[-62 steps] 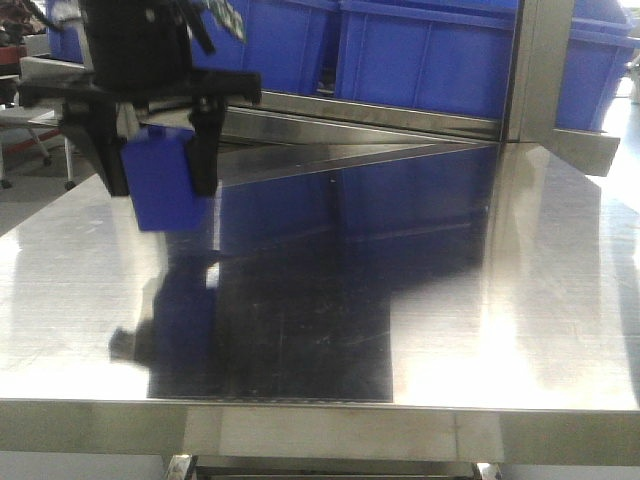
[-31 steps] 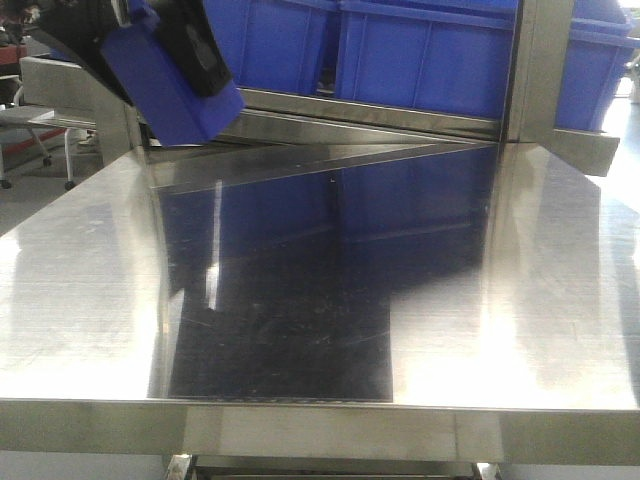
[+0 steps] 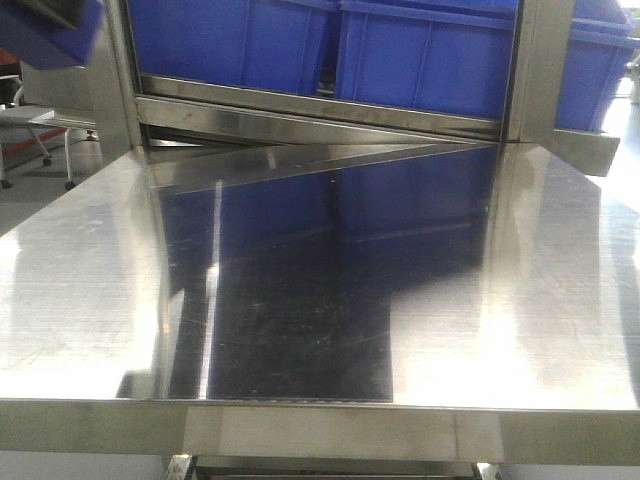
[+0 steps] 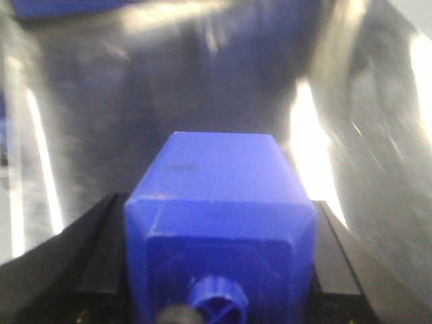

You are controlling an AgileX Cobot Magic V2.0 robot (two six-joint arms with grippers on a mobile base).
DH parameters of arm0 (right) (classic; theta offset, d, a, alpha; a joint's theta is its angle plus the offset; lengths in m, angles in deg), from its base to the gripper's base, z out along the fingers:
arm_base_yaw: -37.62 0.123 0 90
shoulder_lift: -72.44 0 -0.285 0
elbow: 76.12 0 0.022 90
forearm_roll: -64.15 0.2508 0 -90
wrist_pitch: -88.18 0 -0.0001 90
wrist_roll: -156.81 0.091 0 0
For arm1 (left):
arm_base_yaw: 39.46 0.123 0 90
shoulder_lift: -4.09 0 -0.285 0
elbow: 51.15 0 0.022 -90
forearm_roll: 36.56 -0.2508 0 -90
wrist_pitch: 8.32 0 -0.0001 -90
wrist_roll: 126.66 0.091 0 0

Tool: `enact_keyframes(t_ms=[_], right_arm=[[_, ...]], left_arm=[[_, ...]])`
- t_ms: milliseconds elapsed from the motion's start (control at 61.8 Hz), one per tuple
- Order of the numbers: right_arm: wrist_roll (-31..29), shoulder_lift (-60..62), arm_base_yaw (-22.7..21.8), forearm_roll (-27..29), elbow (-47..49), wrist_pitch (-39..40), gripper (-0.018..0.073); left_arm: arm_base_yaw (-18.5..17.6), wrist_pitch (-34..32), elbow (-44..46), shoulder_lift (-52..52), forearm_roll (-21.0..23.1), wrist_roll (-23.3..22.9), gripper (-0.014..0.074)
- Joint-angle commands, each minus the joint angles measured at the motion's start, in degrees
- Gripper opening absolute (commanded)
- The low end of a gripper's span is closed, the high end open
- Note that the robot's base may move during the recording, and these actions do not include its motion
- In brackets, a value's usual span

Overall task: Pick and sort blue part to right shelf
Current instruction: 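Close the left gripper on the blue bottle and lift it away, then turn the base away from the table holding both bottles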

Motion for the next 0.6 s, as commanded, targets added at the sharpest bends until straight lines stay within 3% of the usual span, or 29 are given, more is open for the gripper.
enact_keyframes(t_ms=[0,323,582], right_arm=[[-0.01,-0.45,-0.36,-0.55,1.43,5.28,0.0414],[-0.01,-0.45,-0.36,-0.55,1.43,5.28,0.0414],[-0.01,-0.45,-0.36,-0.55,1.43,5.28,0.0414]], left_arm=[[1.72,-10.20,-2.82,5.93,1.19,0.19,0.0386],[9.31,-15.03,-12.83,20.17,1.19,0.19,0.0386],[10.23,-16.09,-17.23,30.55,-3.70,0.19,0.0386]])
